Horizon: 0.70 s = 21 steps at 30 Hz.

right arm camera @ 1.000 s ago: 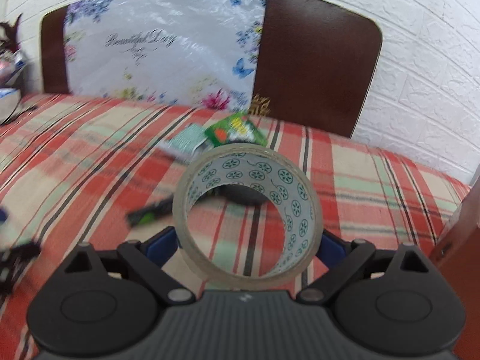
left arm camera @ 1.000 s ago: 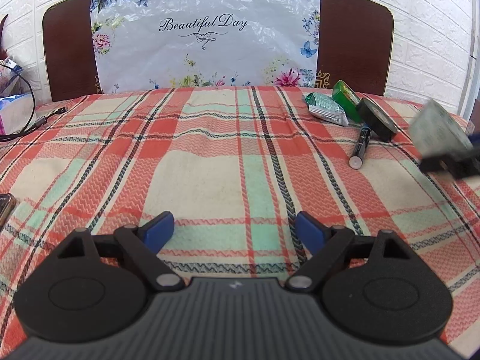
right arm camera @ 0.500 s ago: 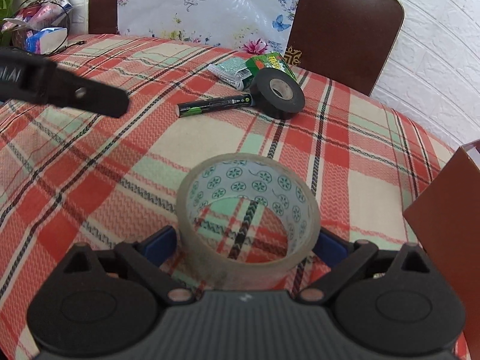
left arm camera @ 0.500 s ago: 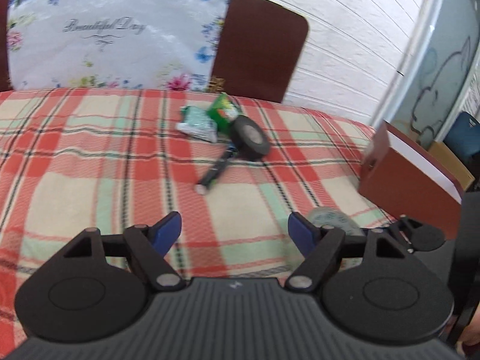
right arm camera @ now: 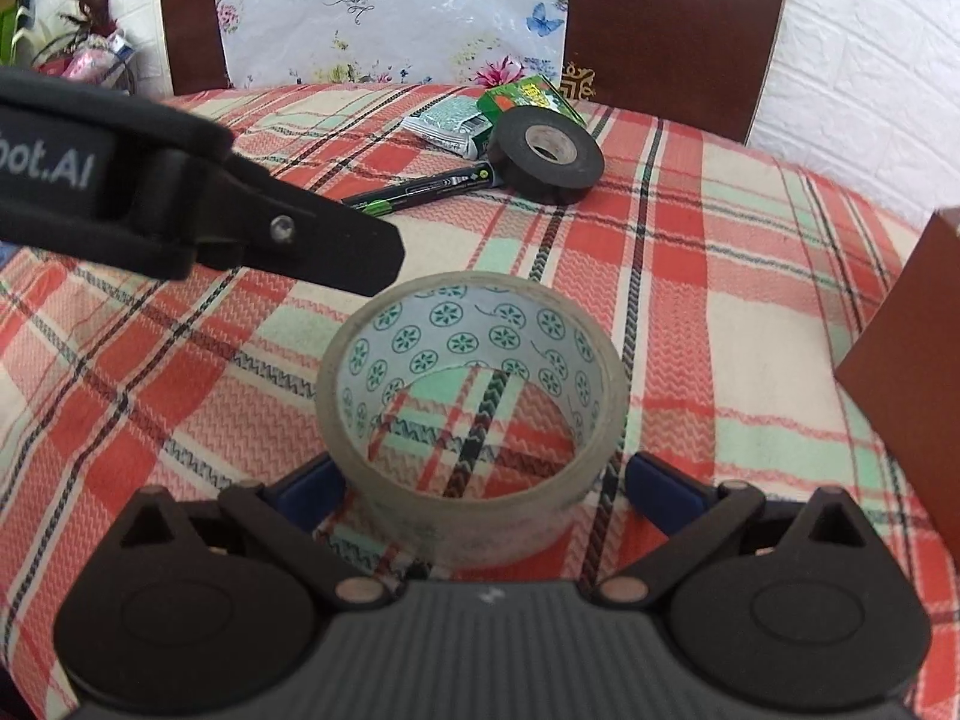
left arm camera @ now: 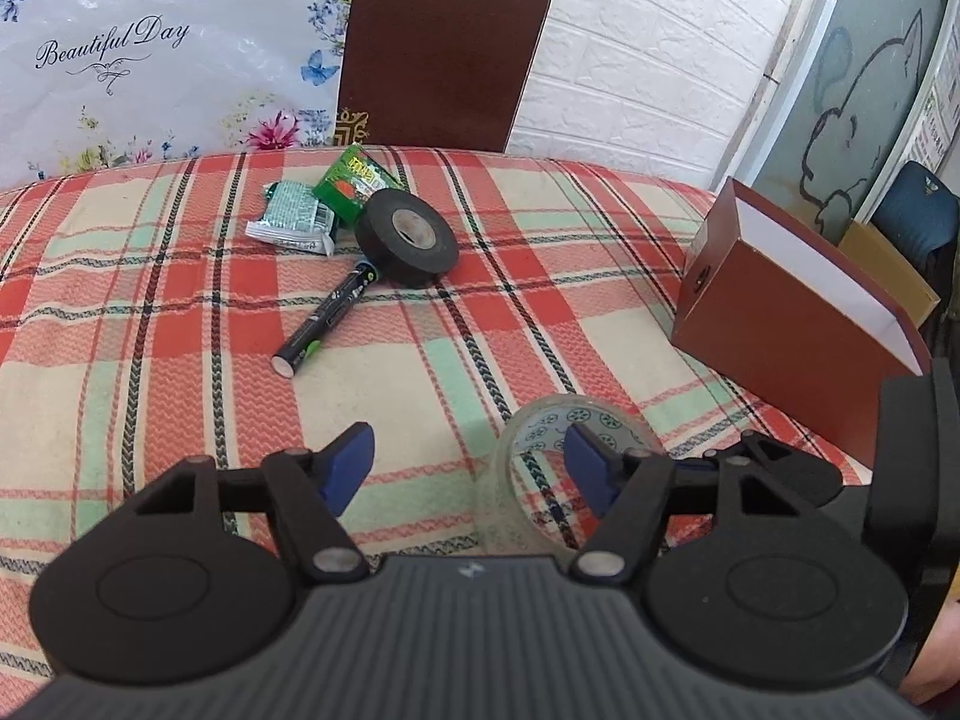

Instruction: Organize objects

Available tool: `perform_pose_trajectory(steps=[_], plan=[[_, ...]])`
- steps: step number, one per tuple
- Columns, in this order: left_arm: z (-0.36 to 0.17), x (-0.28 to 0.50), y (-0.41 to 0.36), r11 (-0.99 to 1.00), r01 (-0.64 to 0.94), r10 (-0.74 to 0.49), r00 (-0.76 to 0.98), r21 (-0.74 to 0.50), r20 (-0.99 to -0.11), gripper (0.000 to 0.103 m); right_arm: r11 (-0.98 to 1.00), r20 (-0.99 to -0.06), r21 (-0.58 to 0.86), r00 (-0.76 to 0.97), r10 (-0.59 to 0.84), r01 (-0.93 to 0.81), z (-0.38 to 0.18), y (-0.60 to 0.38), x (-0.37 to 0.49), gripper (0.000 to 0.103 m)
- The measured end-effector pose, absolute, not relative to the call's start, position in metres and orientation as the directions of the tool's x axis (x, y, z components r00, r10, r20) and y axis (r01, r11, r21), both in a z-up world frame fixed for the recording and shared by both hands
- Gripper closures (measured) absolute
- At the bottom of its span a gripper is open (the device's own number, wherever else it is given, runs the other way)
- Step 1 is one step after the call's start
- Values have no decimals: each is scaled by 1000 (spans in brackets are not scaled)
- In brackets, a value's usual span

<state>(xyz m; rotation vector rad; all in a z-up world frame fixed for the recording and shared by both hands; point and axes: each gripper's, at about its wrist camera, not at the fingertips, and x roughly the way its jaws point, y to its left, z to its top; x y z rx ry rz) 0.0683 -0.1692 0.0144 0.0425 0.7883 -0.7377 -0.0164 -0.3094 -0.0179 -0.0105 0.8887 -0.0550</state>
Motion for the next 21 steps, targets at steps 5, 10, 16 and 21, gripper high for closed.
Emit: perform_pose_trajectory(steps=[5,10,16,21], plan=[[9,71,-184,753,623,-570,454,-214,-684,42,1000,-764,1,645,-16,26,-21,-316,-18,0],[-2,73,-195,758,625,-535,435,-186,-724,56,1000,-739,18,673,20,-10,-23,-323,-25,0],[-10,79,-197,778,593,-516,413,-208,-750,56,999,-703,25,710,38,-29,-25,-332,-44,0],[-13,77,-212,774,613,-483,414,-156,-772,73,999,-686,35,727,42,-24,-26,-334,-41,0]])
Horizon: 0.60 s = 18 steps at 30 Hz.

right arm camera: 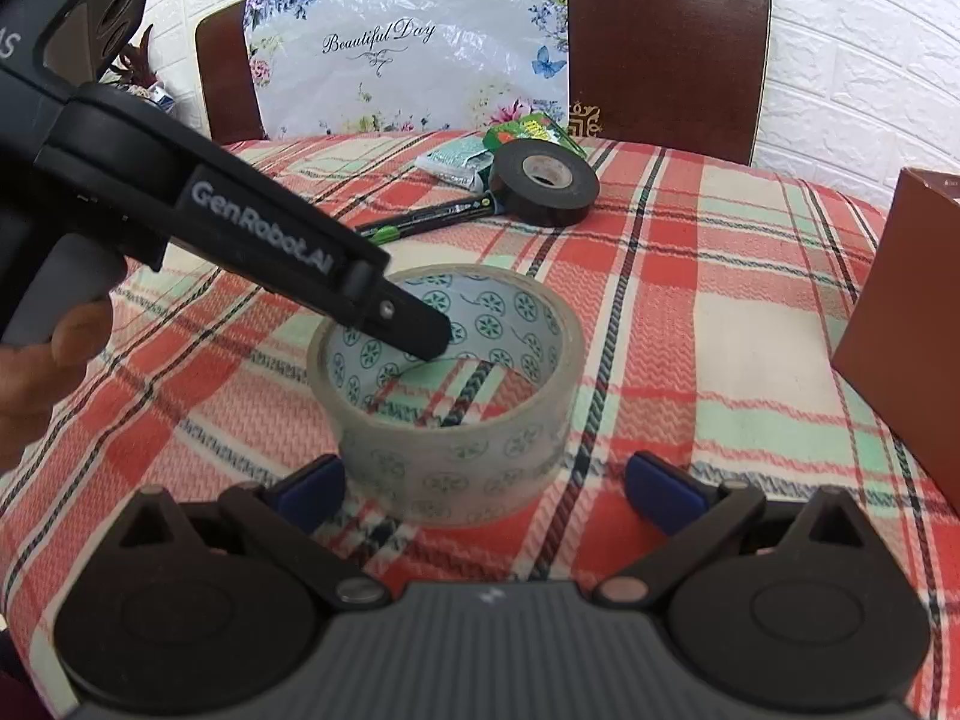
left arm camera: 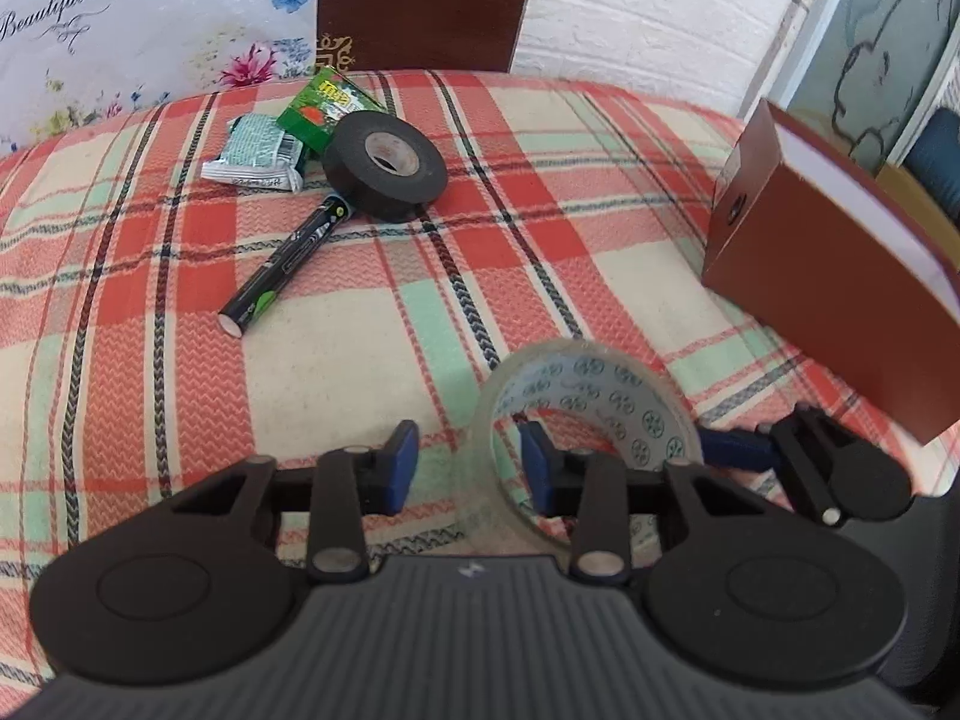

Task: Organize objects
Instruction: 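Carry the clear tape roll into the brown box and release it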

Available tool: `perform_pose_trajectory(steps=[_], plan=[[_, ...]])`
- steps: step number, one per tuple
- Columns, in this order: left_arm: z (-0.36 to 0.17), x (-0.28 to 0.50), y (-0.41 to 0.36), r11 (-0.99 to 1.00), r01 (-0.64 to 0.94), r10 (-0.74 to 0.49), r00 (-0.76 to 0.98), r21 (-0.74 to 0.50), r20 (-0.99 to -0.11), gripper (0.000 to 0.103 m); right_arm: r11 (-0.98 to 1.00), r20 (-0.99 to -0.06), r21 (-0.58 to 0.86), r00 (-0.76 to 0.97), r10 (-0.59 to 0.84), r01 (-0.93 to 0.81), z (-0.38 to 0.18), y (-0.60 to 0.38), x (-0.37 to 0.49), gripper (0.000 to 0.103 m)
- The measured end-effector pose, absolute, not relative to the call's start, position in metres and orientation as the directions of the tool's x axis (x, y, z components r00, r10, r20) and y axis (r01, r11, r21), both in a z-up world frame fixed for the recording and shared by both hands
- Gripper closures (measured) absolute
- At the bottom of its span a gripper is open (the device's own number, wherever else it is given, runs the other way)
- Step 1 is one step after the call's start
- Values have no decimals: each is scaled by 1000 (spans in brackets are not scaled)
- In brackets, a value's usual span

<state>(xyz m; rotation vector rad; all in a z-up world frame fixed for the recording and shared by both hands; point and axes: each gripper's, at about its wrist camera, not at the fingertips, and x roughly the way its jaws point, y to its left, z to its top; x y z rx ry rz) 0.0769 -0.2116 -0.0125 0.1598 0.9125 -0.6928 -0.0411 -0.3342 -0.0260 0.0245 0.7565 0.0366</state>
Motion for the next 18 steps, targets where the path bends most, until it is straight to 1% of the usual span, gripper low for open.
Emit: perform_pose_trajectory(steps=[1,2,3,4,6,9,13,15,18], plan=[[-14,77,-213,774,614,-479,406,-156,-778,77,999,-682,35,731,39,-21,-26,-334,-39,1],[-13,77,-214,773,613,-482,402,-162,-779,82,999,-678,39,734,41,-19,-26,-334,-37,6],[-10,75,-215,780,609,-471,419,-144,-776,83,998,-672,49,738,61,-39,-26,-333,-36,12],[-4,73,-217,779,614,-468,436,-127,-769,84,997,-659,52,748,76,-56,-24,-331,-37,16],[16,68,-223,764,635,-495,462,-115,-735,84,999,-625,0,780,39,-49,-19,-325,-43,16],[57,63,-242,706,696,-590,472,-134,-655,82,998,-547,-70,836,-43,5,0,-334,-52,17],[98,48,-296,612,787,-688,484,-74,-541,82,980,-406,-125,893,-196,158,38,-373,-67,17],[109,43,-329,566,822,-723,461,-59,-514,82,958,-354,-158,892,-281,239,51,-396,-73,17],[109,37,-375,509,859,-758,422,-48,-497,82,924,-327,-151,865,-381,351,60,-435,-81,16]])
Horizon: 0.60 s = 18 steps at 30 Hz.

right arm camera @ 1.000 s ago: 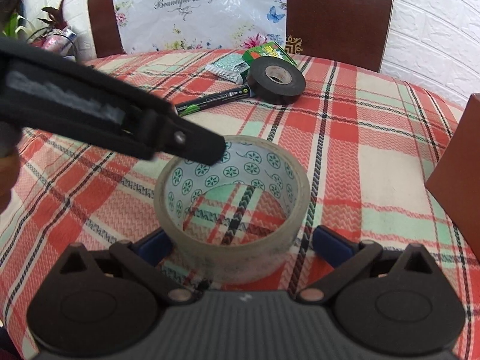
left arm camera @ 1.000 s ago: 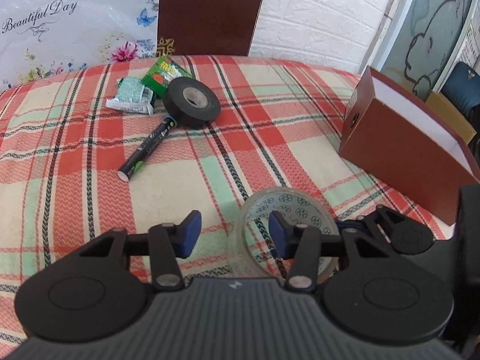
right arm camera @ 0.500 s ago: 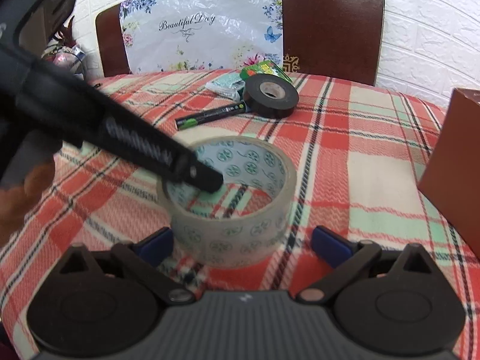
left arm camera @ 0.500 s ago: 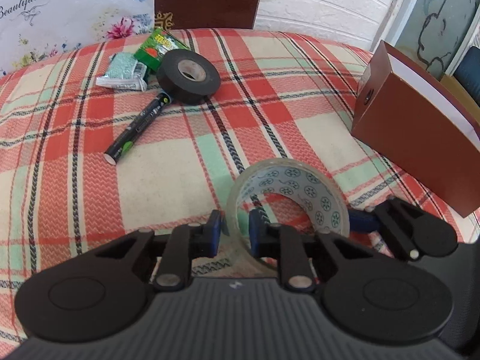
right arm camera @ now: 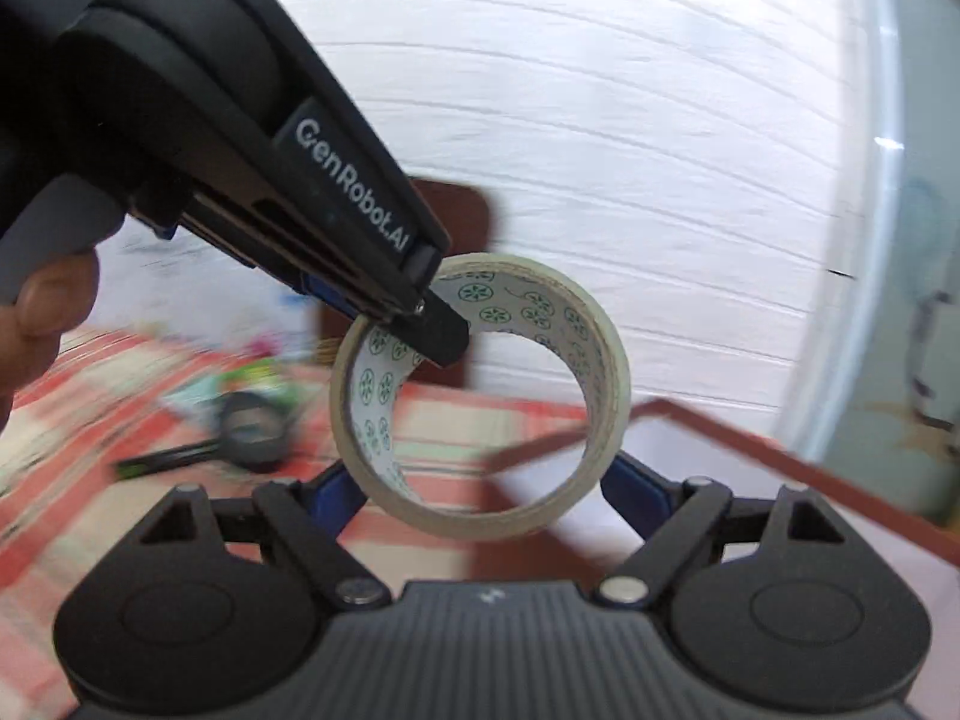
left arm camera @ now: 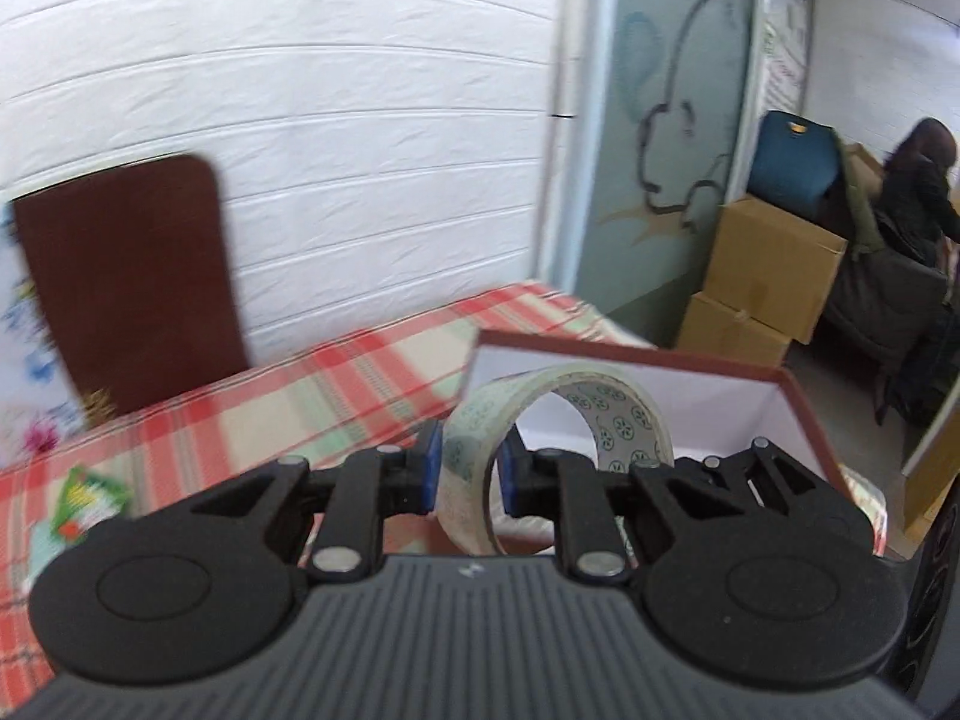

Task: Organize objects
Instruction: 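Carry the clear tape roll into the brown box and release it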

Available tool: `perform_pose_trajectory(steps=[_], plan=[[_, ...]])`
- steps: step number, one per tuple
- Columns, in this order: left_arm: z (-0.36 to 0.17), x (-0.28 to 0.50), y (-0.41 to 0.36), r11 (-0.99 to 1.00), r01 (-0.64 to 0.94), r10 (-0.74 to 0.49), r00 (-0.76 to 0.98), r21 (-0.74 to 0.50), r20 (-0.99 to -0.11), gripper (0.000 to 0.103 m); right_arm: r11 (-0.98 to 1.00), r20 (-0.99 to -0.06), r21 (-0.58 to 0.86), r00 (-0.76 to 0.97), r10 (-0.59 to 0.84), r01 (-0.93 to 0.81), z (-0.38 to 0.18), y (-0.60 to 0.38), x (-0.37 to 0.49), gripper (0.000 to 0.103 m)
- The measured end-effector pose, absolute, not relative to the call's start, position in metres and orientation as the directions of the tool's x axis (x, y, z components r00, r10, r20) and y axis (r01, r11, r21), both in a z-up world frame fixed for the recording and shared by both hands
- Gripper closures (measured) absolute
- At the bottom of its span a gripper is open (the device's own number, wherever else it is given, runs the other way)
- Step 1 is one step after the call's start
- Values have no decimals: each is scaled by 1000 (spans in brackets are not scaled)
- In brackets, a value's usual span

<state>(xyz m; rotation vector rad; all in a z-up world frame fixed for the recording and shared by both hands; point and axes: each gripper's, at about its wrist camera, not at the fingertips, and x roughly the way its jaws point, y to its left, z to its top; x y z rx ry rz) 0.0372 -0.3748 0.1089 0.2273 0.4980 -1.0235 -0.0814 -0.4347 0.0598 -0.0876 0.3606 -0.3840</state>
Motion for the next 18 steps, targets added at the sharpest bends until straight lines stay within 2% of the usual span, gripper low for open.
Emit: perform_pose_trajectory(steps=[5,7,8,10,16,18], plan=[[89,24,-435,447,894,-770,371,-25,-520,82,872,-372,-130,792,-484,472,54,-488,-92,16],[80,21,-450,445,895,-758,367,-17,-539,78,854,-402,-114,762,-507,508,48,-503,-94,15],[74,21,-458,447,895,-742,367,-6,-561,73,847,-414,-106,751,-514,521,45,-508,-94,8],[63,19,-465,453,891,-709,376,23,-596,70,834,-401,-86,747,-530,545,41,-514,-98,2],[62,14,-446,485,870,-683,440,89,-583,69,825,-376,-62,753,-541,562,34,-508,-102,2],[67,12,-440,504,858,-673,463,102,-577,58,822,-379,-40,753,-539,568,35,-506,-110,2]])
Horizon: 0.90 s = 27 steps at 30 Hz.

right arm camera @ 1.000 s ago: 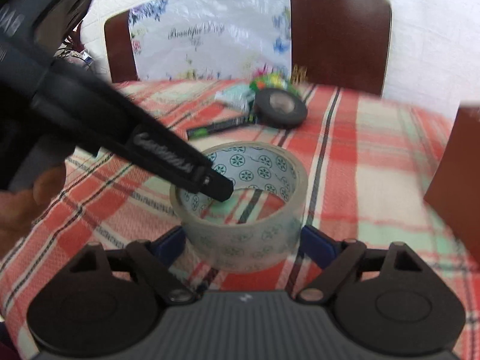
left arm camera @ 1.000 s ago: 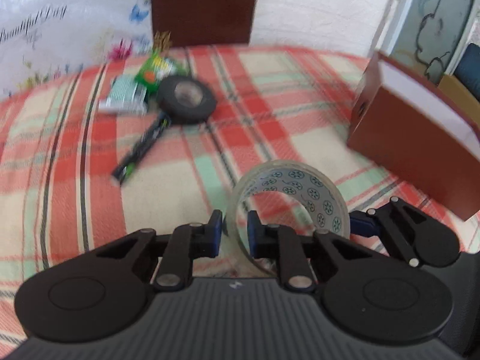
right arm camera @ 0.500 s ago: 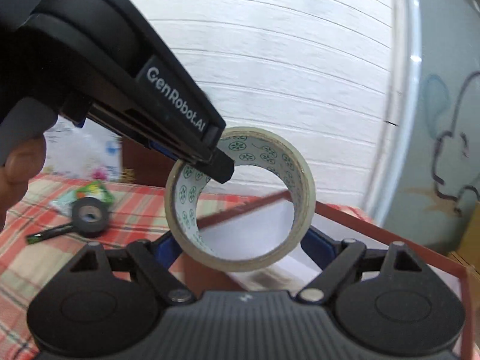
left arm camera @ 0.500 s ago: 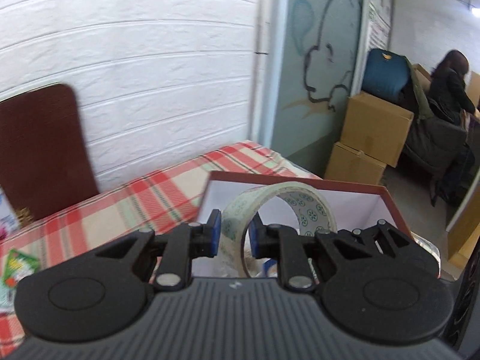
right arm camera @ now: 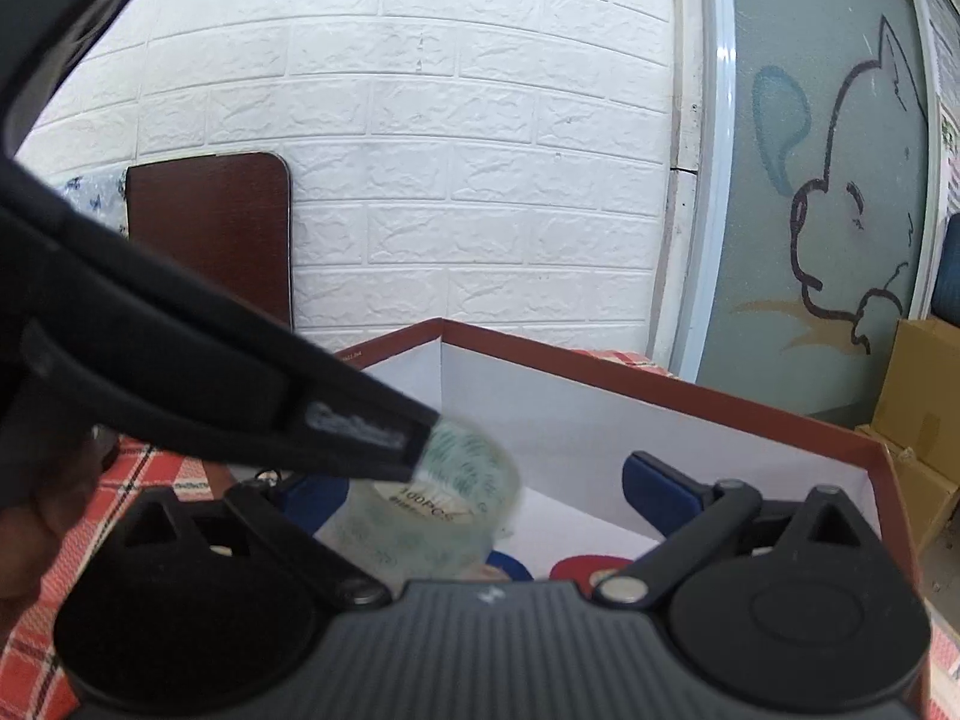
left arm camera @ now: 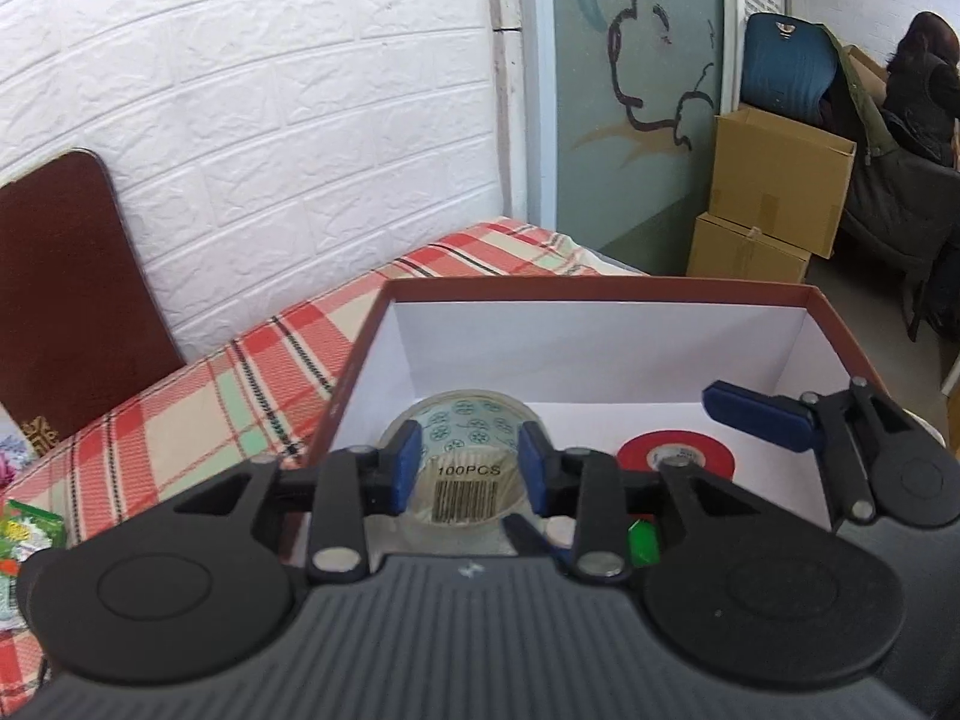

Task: Organize objects
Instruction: 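Carry the clear tape roll into the brown box and release it, then withdraw the left gripper from the brown box toward the marker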

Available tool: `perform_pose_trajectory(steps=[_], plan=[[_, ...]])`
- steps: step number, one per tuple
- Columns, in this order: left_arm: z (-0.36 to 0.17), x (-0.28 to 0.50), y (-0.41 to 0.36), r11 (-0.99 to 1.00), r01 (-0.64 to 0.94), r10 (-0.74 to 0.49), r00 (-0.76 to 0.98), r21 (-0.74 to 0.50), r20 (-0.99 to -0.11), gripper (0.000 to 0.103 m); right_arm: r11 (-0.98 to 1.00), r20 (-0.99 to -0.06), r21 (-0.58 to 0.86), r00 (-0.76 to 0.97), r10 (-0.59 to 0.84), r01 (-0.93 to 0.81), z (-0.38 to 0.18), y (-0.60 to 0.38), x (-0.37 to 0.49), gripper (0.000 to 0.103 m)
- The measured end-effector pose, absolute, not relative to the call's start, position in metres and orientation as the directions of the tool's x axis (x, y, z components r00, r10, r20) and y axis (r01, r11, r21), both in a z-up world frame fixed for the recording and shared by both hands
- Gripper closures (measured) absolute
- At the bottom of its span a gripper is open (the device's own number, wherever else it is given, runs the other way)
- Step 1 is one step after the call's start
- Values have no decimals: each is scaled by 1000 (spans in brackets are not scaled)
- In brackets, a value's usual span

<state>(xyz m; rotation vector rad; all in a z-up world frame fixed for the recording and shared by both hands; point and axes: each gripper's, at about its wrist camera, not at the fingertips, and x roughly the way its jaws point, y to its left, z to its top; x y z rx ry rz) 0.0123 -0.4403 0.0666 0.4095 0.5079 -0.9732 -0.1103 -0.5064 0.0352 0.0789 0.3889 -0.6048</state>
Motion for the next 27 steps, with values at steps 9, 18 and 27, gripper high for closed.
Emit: perform_pose_trajectory(steps=[9,18,27], plan=[[78,-5,-394,581,802,-623,549,141,-557,56,804,-350,1,753,-557,595,47,-477,-137,1],[66,-20,-329,654,739,-557,617,164,-556,53,771,-310,64,747,-588,633,42,-433,-165,0],[38,11,-260,772,610,-405,690,181,-600,50,843,-439,93,782,-443,530,22,-390,-137,0]])
